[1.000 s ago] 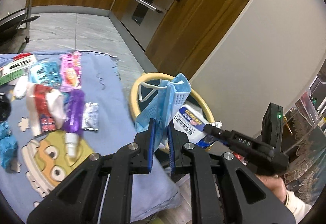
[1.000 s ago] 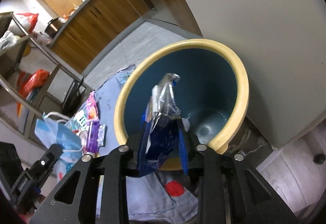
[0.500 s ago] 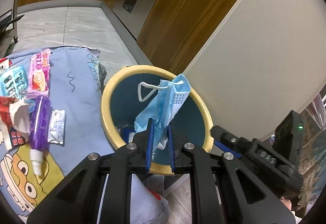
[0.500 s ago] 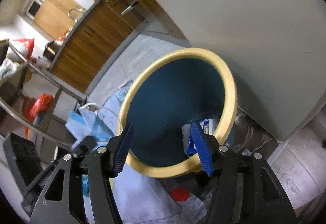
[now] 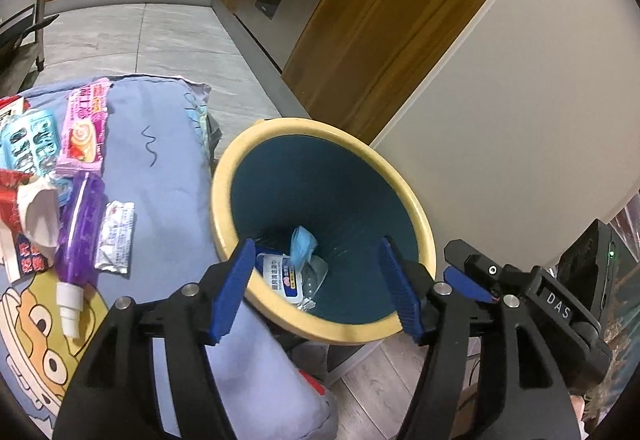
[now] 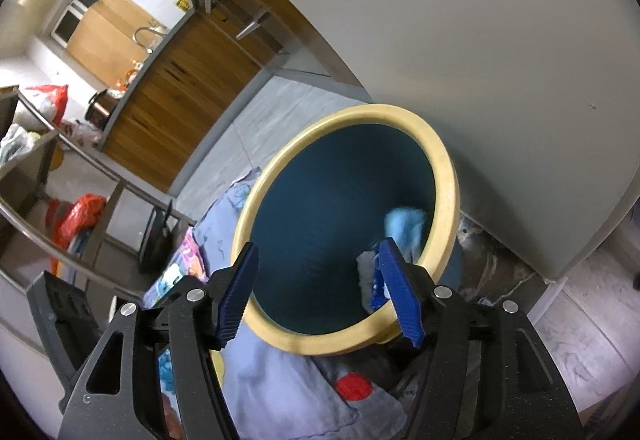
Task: Collect trash
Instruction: 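Move both tools back toward the remaining trash on the cushion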
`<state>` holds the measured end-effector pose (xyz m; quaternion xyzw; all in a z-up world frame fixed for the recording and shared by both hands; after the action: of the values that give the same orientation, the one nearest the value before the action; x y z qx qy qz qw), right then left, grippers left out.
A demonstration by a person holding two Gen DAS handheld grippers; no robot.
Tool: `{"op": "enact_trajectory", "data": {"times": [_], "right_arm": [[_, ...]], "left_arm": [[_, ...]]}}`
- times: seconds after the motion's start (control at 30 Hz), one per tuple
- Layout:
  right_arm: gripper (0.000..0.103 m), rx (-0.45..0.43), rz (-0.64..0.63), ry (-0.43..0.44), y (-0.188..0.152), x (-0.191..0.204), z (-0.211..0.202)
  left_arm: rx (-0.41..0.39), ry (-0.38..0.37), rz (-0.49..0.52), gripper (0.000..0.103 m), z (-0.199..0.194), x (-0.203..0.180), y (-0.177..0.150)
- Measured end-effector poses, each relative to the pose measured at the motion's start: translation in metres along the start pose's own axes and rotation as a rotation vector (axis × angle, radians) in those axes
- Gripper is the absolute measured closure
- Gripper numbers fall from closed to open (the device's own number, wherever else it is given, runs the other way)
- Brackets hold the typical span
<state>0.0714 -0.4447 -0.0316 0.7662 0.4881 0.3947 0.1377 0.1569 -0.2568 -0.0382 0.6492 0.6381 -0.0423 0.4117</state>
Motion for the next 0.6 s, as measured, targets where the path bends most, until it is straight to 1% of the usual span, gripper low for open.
{"op": "enact_trajectory", "data": {"times": [0.13,0.27,0.33,0.5,0.6], "right_arm": [[0.033,-0.005,-0.039,-0.010,0.000,0.007,0.000],[0.026,-0.010,-0.101,-0.024,0.000,0.019,0.000],[0.025,-0.009,-0.137,-0.029,-0.001,0.025,0.001],[0.024,0.010,-0.231,-0.043,-0.005,0.044,0.008],[0.024,0.017,-0.285,-0.054,-0.010,0.054,0.011]], "left_arm": [[-0.028,0.005,0.007,0.032,-0.014,0.009,0.001],[-0.065,0.020,0.015,0.030,-0.037,0.026,0.002],[-0.086,0.033,0.008,0.028,-0.051,0.038,0.003],[-0.124,0.049,-0.020,0.028,-0.081,0.065,0.002],[-0.150,0.081,-0.019,0.028,-0.100,0.083,0.003]]}}
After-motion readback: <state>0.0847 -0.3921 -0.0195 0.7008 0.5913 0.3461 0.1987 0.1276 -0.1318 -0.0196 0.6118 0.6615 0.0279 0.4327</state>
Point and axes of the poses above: each gripper's, at about its wrist camera, not at the fingertips, and z roughly the way its jaws point, x to its left, y to its top, the point moved 4 cm from there along z, roughly the way its jaws point, and after that the axes turned 13 degrees about -z, right-handed, at the moved point
